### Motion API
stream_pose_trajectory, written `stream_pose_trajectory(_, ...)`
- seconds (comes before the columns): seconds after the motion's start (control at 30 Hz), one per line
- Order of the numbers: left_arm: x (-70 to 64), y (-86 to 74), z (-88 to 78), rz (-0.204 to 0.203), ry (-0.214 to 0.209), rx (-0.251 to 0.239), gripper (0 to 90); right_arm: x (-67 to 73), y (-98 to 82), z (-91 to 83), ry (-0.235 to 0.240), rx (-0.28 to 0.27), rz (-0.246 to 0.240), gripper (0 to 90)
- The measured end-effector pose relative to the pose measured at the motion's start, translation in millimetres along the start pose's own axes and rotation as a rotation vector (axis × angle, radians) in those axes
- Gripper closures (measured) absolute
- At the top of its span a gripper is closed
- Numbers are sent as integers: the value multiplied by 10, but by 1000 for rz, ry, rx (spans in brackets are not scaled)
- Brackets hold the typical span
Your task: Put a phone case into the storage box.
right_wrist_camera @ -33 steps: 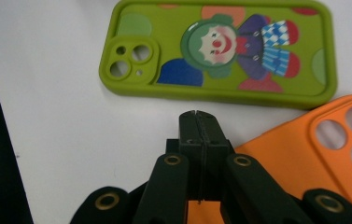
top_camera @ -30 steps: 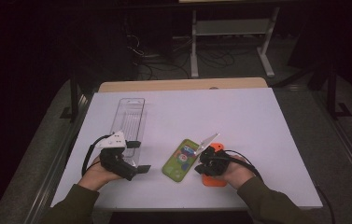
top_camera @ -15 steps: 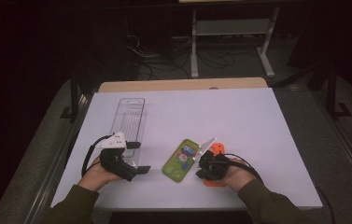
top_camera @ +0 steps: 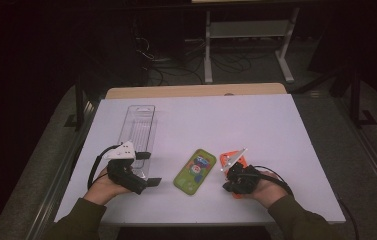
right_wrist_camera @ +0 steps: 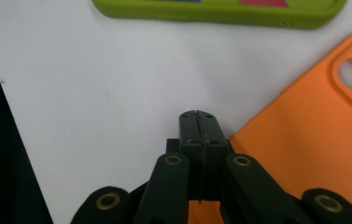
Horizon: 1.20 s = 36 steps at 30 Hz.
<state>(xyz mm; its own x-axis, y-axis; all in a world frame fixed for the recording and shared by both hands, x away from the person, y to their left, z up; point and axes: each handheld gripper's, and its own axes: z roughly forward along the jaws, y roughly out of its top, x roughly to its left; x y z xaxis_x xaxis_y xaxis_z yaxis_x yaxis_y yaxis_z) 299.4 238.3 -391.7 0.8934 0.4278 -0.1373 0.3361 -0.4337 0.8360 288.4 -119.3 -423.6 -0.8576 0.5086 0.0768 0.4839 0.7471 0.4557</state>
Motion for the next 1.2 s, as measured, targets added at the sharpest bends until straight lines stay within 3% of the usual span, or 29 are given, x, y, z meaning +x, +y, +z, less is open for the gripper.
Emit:
stream_pose_trajectory(0.4, -4, -5, 1, -8, 2, -1, 3, -128, -189, -112, -51, 11, 35, 888)
stream_pose_trajectory(0.57, -3, -5, -1, -7, 2, -1, 4, -216, -295, -187, -62, 16, 79, 888)
stream_pose_trajectory(0.93, -5, -6, 0, -6, 1, -2, 3, -285, -341, -240, -81, 6, 98, 886)
stream_pose_trajectory(1.0, -5, -6, 0, -7, 1, -3, 3, -286, -336, -261, -74, -3, 103, 875)
stream_pose_trajectory(1.07, -5, -7, 4, -8, 2, -1, 3, -309, -301, -373, -67, -26, 139, 820)
stream_pose_trajectory(1.2, -5, -4, 8, -3, -1, 1, 3, -354, -240, -473, -95, -37, 178, 728)
